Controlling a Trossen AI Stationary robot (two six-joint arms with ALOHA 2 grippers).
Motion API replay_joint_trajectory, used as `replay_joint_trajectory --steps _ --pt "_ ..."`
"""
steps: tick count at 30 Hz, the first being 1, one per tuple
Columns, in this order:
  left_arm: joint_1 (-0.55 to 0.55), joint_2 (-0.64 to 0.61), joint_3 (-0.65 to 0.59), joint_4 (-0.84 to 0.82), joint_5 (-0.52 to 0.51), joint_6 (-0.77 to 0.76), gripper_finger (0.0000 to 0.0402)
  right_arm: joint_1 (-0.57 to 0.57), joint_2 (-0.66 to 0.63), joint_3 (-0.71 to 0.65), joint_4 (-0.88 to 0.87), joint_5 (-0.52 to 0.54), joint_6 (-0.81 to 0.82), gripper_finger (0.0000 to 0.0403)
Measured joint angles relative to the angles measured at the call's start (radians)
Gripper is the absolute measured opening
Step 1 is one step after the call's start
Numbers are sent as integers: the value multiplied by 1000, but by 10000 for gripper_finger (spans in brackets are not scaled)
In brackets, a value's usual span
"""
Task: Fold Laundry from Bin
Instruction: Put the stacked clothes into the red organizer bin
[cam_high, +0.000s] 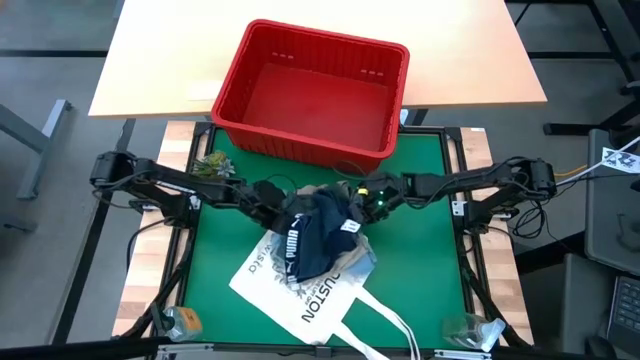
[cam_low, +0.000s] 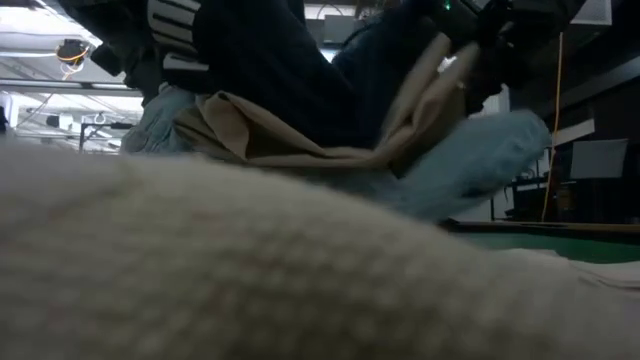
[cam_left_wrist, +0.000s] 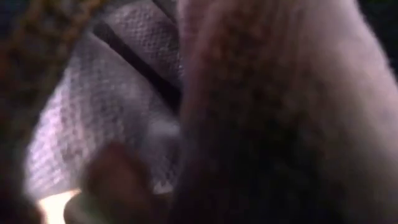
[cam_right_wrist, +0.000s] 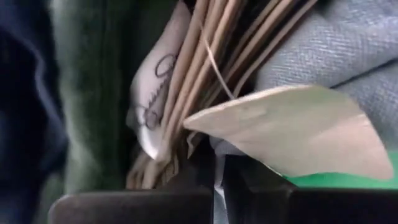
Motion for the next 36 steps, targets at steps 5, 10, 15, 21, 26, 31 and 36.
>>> replay_joint_trajectory --steps 5,10,15,21,26,31,36 --pt "0 -24 0 13 -12 -19 0 0 0 57 -2 -1 -27 5" --pt "0 -32 0 61 -14 -49 0 0 -2 115 -8 -2 -51 5" --pt "0 -32 49 52 -13 -46 0 0 -4 161 -10 -5 -75 5" --pt "-1 -32 146 -45 -12 5 0 0 -5 195 -28 -9 -100 5" --pt "-1 -33 226 -167 -18 43 0 0 -4 241 -31 -10 -128 5" --pt "0 -33 318 -300 -23 81 0 0 -4 279 -32 -21 -145 5" --pt "1 -33 434 -473 -67 127 0 -1 -4 318 -50 -28 -153 5"
